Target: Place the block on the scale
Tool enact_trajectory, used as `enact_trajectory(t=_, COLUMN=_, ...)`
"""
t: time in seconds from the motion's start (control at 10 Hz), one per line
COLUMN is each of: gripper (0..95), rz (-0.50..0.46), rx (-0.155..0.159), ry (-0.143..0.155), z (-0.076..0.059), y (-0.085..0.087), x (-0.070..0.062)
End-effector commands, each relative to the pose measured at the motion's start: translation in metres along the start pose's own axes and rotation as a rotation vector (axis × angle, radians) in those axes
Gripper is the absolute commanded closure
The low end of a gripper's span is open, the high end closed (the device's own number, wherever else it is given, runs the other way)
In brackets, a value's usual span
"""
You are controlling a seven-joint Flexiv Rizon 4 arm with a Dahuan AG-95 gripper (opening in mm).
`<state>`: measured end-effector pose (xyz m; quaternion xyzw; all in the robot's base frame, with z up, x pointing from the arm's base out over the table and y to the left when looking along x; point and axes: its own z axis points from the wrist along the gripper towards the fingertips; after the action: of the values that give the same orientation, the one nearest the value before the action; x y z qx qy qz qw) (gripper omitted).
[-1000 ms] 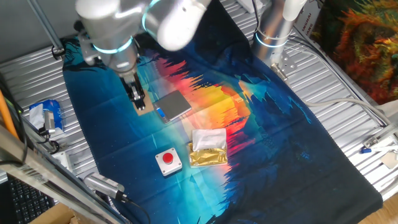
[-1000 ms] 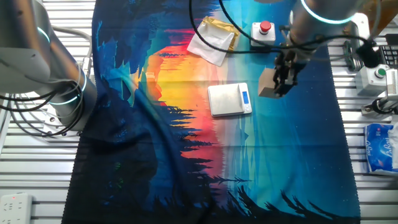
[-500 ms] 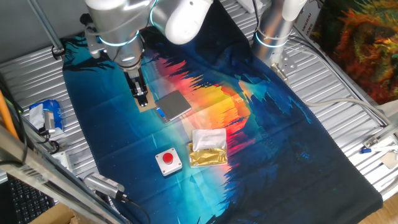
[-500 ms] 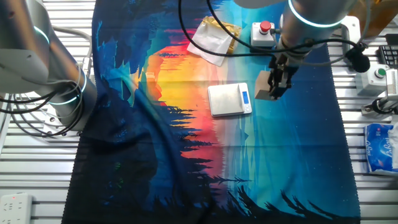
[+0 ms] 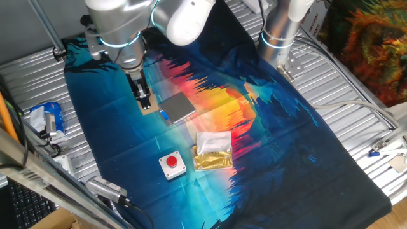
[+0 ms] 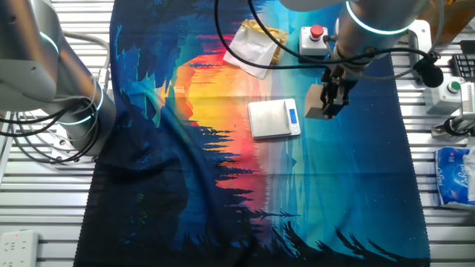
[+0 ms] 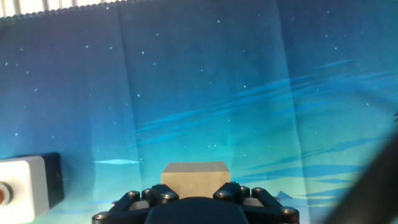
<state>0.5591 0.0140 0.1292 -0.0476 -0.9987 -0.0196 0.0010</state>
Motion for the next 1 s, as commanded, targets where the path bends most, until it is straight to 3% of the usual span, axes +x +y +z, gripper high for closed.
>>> enact_trajectory(t=0.1, gripper=95.0, rz=0.009, rx=-0.001, ry=-0.01, z=0.0001, y=0.0001, x=-0.0004)
enact_trajectory(t=0.2, gripper=95.0, rz=0.001, rx=-0.005, ry=-0.031, z=0.0001, y=0.0001, x=-0.0004)
enact_trajectory(t=0.4, gripper=95.0, rz=-0.022, rx=-0.007, ry=-0.047, z=0.0001, y=0.0001, x=-0.0004)
enact_trajectory(t=0.8, gripper=95.0, rz=-0.026, rx=-0.003, ry=-0.039, z=0.0001, y=0.0001, x=-0.0004)
enact_trajectory(t=1.0, gripper=95.0, rz=-0.008, rx=-0.001, ry=-0.016, z=-0.0021, y=0.0012, x=0.0012)
